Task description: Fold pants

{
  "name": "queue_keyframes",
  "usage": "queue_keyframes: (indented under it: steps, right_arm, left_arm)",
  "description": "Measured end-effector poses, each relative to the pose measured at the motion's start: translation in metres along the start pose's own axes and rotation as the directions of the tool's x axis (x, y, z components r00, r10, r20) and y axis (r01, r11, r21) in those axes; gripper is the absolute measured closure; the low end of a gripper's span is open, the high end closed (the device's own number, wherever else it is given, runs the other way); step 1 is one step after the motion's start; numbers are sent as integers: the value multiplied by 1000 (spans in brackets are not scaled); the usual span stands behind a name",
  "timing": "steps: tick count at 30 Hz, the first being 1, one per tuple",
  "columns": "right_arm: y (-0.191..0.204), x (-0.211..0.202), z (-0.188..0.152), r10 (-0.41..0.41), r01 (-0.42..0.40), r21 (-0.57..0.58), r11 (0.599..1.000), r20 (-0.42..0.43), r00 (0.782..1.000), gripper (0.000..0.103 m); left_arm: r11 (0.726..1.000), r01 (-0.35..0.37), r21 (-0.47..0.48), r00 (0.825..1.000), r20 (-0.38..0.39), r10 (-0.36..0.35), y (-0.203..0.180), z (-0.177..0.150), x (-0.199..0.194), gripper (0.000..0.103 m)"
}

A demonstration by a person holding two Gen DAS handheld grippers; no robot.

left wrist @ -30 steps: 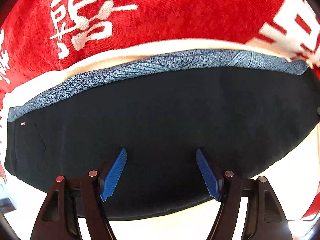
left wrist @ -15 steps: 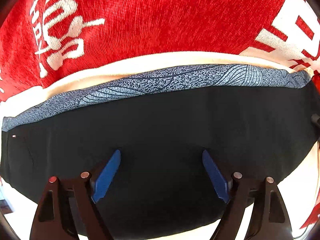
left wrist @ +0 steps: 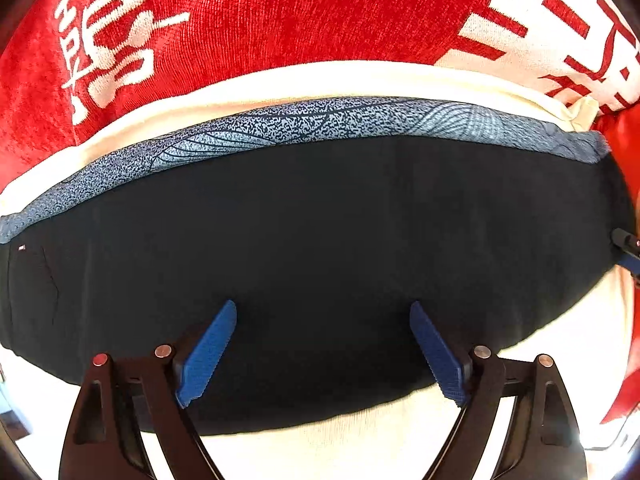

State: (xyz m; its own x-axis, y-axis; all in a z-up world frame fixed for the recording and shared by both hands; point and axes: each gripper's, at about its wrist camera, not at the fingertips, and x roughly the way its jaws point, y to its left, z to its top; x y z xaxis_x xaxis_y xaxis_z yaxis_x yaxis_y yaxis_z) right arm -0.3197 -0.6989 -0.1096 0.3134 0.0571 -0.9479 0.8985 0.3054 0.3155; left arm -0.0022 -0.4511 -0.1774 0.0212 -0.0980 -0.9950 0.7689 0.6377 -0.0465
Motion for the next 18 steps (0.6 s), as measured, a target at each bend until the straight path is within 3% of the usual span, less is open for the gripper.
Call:
queue_keyframes:
  steps: [3,6,7,11,13,14,17,18]
  right_arm:
    - [28,-38,-8,13,-2,-85,996,129,992,56]
    - [84,-27,-2,74,-38,-293,955,111,991,57]
    - [100,-16,15,81,-46,-335,941,89,993,57]
    - [112,39,56,53,-43,-364,931,16,998,62]
    - [107,63,69,9,1,-357,934,27,1000,86]
    - [106,66,77,4,21,-357,934,69,998,89]
    - [108,69,95,-30,64,-321,945,109,994,89]
    - [109,66,97,-32,59,-294,954,97,995,83]
  left_arm:
    - [1000,-16,-10,996,86,17,19,24,-24,14]
    - [998,-33,-55,995,96,38,27,55,-18,14]
    - [997,-37,-66,995,94,44,27,63,-12,14]
    - [992,-84,-91,991,96,93,24,96,20,14]
    - [990,-84,-110,988,124,97,29,104,26,8]
    - [989,-88,-120,988,120,103,33,111,30,3]
    - [988,-47,-144,991,117,64,47,123,34,0]
    - [989,-56,-133,991,111,71,51,122,30,0]
